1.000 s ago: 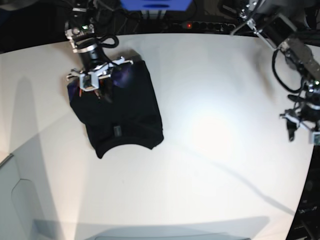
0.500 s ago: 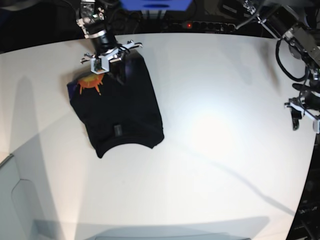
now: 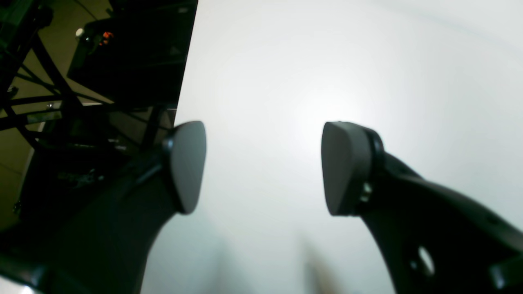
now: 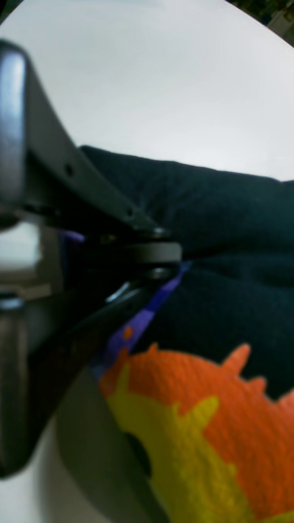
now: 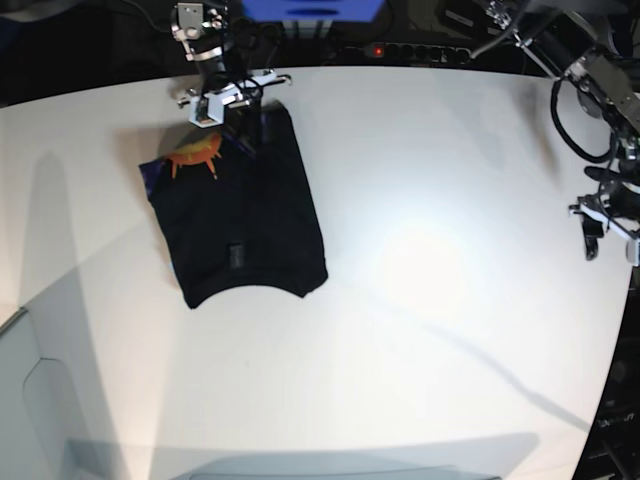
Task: Fold the T-shirt properly
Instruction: 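Pinch the stack's printed end with the right gripper and tuck it square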
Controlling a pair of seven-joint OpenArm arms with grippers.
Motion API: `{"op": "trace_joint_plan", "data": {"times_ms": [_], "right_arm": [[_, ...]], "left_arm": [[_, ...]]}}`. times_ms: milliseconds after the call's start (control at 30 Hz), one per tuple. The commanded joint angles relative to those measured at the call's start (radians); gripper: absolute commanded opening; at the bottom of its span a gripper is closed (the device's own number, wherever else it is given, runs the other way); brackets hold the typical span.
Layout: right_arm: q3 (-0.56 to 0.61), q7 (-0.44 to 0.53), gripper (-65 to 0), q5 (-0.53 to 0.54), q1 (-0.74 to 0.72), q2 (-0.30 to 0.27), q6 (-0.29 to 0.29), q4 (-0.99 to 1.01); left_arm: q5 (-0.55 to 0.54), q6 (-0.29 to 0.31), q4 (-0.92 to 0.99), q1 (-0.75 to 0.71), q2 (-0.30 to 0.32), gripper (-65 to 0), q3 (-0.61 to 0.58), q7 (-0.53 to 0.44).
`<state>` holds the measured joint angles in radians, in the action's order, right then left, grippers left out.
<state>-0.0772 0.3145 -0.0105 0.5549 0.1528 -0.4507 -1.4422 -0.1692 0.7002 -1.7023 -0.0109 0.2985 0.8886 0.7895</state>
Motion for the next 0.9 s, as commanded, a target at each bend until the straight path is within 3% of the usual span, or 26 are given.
{"op": "trace_joint_plan", "data": {"times_ms": [0, 233, 433, 633, 867], "right_arm": [[-0.002, -0.035, -65.0, -0.010, 0.017, 0.004, -0.007, -0.025], [-0.005, 0.113, -65.0, -0.009, 0.083, 0.004, -0.006, -0.249], [-0.077, 0.108, -65.0, -0.009, 0.012, 0.004, -0.004, -0.320], [-0.240, -0.008, -65.0, -0.009, -0.140, 0.004, -0.007, -0.240], [-0.313, -0.011, -65.0, -0.009, -0.160, 0.004, -0.009, -0.076]], "left_arm": [[-0.013, -0.002, -0.015, 0.001, 0.018, -22.6, 0.005, -0.022], [-0.013, -0.002, -0.015, -0.014, 0.017, -22.6, 0.005, -0.023], [-0.014, -0.002, -0.026, -0.057, 0.017, -22.6, 0.005, -0.031], [-0.014, -0.002, -0.022, -0.070, 0.017, -22.6, 0.007, -0.023], [-0.014, -0.002, -0.015, -0.091, 0.015, -22.6, 0.007, -0.032]]}}
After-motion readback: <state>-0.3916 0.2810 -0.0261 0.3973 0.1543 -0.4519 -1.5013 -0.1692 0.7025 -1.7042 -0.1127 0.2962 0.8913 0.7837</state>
